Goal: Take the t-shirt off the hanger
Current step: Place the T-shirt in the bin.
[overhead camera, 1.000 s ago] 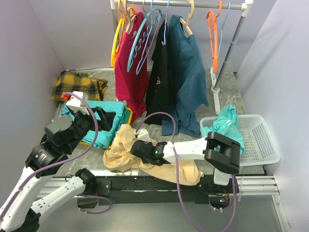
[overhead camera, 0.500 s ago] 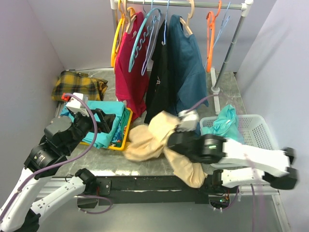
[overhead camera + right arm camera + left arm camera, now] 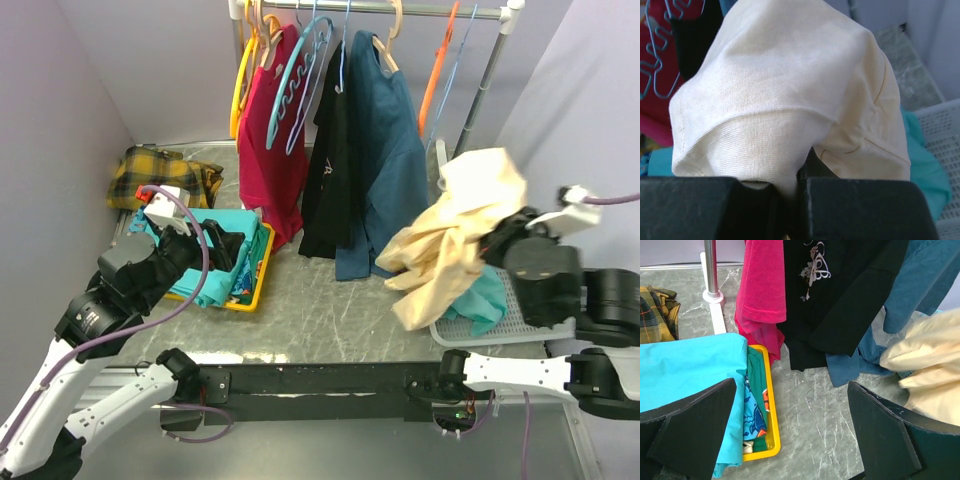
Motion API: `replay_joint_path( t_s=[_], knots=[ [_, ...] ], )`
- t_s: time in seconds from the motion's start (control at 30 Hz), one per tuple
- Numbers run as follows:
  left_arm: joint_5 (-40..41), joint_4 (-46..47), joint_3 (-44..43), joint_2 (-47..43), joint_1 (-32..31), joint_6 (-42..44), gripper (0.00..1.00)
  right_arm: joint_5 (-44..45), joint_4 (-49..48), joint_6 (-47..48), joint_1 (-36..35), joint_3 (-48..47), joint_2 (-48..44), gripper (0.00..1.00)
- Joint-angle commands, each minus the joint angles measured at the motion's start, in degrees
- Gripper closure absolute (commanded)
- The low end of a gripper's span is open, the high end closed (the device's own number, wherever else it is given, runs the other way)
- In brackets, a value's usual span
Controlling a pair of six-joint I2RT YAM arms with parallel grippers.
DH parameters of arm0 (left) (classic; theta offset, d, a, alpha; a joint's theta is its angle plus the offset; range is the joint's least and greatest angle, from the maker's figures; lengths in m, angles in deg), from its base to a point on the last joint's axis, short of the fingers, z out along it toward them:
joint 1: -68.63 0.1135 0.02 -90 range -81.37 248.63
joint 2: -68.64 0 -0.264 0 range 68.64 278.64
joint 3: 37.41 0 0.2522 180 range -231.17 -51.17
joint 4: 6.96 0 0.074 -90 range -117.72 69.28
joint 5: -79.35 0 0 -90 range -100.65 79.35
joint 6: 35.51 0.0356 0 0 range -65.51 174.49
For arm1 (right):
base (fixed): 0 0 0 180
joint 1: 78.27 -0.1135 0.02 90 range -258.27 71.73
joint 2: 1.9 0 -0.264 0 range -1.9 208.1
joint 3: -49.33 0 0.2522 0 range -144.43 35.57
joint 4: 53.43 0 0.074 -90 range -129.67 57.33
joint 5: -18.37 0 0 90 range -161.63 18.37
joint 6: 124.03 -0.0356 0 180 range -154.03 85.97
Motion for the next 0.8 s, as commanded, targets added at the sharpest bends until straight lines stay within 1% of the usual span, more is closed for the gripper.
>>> replay_joint_path(
  t_s=[0.0,0.07,0.1,0.2,0.3,0.33,0.43,0.47,0.57,0.63,0.67,0.7,0.77],
  knots=[
    [-0.4,2.5,-2.2,0.5,-0.2,-0.2,0.01,7.7,-5.8,15.2,3.4,-7.4,-0.5,1.00],
    [-0.3,2.5,-2.4,0.7,-0.3,-0.3,0.01,8.1,-6.8,18.2,4.6,-10.1,0.2,1.00],
    [-0.3,2.6,-2.5,0.9,-0.2,-0.3,0.00,9.0,-8.0,21.5,5.2,-12.4,0.6,1.00],
    [-0.4,2.6,-2.9,1.4,-0.2,-0.4,0.01,11.7,-8.3,26.5,7.9,-17.2,3.5,1.00],
    [-0.4,2.6,-3.3,1.9,-0.2,-0.6,0.01,11.6,-8.4,30.6,12.4,-20.3,7.4,1.00],
    [-0.4,2.4,-3.4,2.0,-0.2,-0.6,0.01,11.5,-8.6,31.5,15.7,-20.5,9.1,1.00],
    [-0.5,2.1,-3.4,2.2,-0.2,-0.6,0.01,9.0,-9.3,33.9,21.2,-20.7,11.4,1.00],
    [-0.5,1.9,-3.5,2.2,-0.3,-0.6,0.01,7.8,-10.1,34.8,25.1,-20.2,11.5,1.00],
    [-0.9,1.9,-3.5,2.2,-0.2,-0.6,0.01,3.5,-13.7,37.1,29.7,-15.7,9.9,1.00],
    [-1.2,2.0,-3.3,2.0,-0.2,-0.7,0.01,1.5,-16.9,36.6,34.1,-8.7,6.9,1.00],
    [-1.3,2.1,-3.1,2.0,-0.2,-0.8,0.00,-1.8,-18.0,36.4,35.6,-5.8,5.7,1.00],
    [-1.4,2.4,-2.9,1.9,-0.3,-0.9,0.01,-3.6,-20.6,35.2,39.4,0.4,4.6,1.00],
    [-1.9,2.4,-2.6,1.9,-0.2,-1.1,0.01,-9.6,-23.2,33.6,43.2,6.8,1.4,1.00]
  ],
)
